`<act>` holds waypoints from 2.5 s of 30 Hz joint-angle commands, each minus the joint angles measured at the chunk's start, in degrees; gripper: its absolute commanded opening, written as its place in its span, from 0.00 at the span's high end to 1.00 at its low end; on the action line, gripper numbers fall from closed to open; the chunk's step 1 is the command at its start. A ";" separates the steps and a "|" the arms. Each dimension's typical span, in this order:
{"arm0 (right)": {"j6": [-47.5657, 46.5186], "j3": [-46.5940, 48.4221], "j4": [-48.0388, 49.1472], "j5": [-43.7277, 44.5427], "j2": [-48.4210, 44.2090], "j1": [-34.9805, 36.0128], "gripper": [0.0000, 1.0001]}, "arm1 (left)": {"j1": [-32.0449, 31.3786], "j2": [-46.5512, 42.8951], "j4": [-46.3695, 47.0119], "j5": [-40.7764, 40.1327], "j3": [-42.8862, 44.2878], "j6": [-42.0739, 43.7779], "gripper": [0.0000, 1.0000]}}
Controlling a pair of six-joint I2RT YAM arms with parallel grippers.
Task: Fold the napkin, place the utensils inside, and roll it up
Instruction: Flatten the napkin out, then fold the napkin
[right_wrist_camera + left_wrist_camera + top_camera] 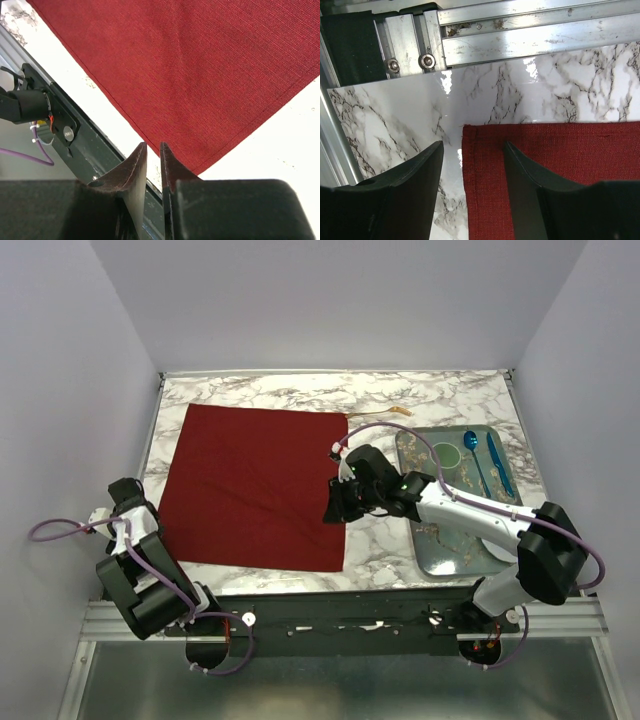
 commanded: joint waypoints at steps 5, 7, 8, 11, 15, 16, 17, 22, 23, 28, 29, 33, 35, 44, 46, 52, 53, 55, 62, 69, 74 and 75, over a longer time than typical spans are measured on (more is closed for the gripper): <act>-0.30 -0.42 -0.81 0.48 -1.38 -0.32 0.77 | 1.01 2.97 3.09 1.66 -3.36 -3.35 0.51; -0.30 -0.60 -0.81 0.83 -1.38 -0.32 0.77 | 1.18 2.62 3.45 1.84 -3.71 -3.53 0.62; -0.22 -0.69 -0.81 0.75 -1.29 -0.41 0.77 | 1.27 2.45 3.36 1.93 -3.63 -3.45 0.67; -0.21 -1.39 -0.55 0.66 -0.33 -0.32 0.77 | 1.27 0.61 2.31 1.84 -3.36 -3.01 0.86; -1.44 -2.53 1.82 -0.48 3.44 -0.14 0.82 | 1.27 -3.96 0.21 2.89 -3.01 -3.36 0.97; -1.44 -2.62 2.52 -1.36 6.32 0.20 0.83 | 1.36 -4.58 -0.24 3.77 -2.05 -3.36 1.00; -1.71 -1.93 2.79 -3.02 7.75 0.73 0.83 | 1.19 -6.06 -0.76 4.21 -1.70 -3.01 1.00; -2.24 -0.25 2.36 -2.77 14.69 2.76 0.90 | 1.27 -13.18 -3.84 5.09 0.24 -2.39 1.00; -2.15 -0.34 2.27 -2.77 15.92 2.84 0.92 | 1.27 -14.42 -3.93 5.79 0.42 -2.39 1.00; -0.83 -4.98 2.97 -0.75 15.14 4.86 0.94 | 0.13 -18.91 -4.99 8.52 3.92 -0.37 1.00; -0.48 -5.78 3.49 -1.19 14.97 5.13 0.94 | -0.22 -20.22 -4.90 8.87 4.37 -0.28 1.00; 1.37 -7.37 6.22 -4.00 15.58 6.71 0.94 | -3.82 -22.95 -4.37 8.17 6.83 -0.19 1.00; 1.98 -7.54 6.14 -3.74 15.06 7.50 0.94 | -7.15 -24.09 -4.37 7.91 8.85 0.42 1.00; 2.86 -8.51 2.45 -1.64 4.44 6.02 0.94 | -27.19 -21.92 -1.39 0.10 13.76 2.53 1.00; 3.82 -9.03 1.65 -2.06 -1.62 2.17 0.90 | -33.33 -19.45 0.98 -0.70 15.35 4.28 1.00; 0.76 -8.78 -2.73 -2.86 -14.45 -12.33 0.86 | -47.83 -0.57 6.18 5.08 28.87 12.63 1.00; 0.14 -7.99 -3.52 -1.90 -15.61 -13.75 0.86 | -49.25 4.50 6.09 6.14 32.72 13.68 1.00; -1.09 -7.20 -5.29 -1.45 -17.98 -17.17 0.85 | -50.84 9.63 6.44 10.86 36.26 15.01 1.00; -1.89 -7.89 -6.34 -1.54 -21.59 -20.36 0.85 | -55.06 30.54 3.54 19.24 56.37 21.60 1.00; -1.01 -10.53 -6.35 -1.54 -22.82 -20.80 0.85 | -58.84 38.12 3.01 18.81 63.60 24.94 1.00; -1.27 -11.76 -6.35 -0.84 -22.92 -20.89 0.85 | -61.65 43.04 0.55 18.36 69.40 28.36 1.00; -1.36 -11.94 -6.26 -0.92 -22.74 -20.89 0.85 | -62.01 43.57 0.38 18.45 70.02 28.98 1.00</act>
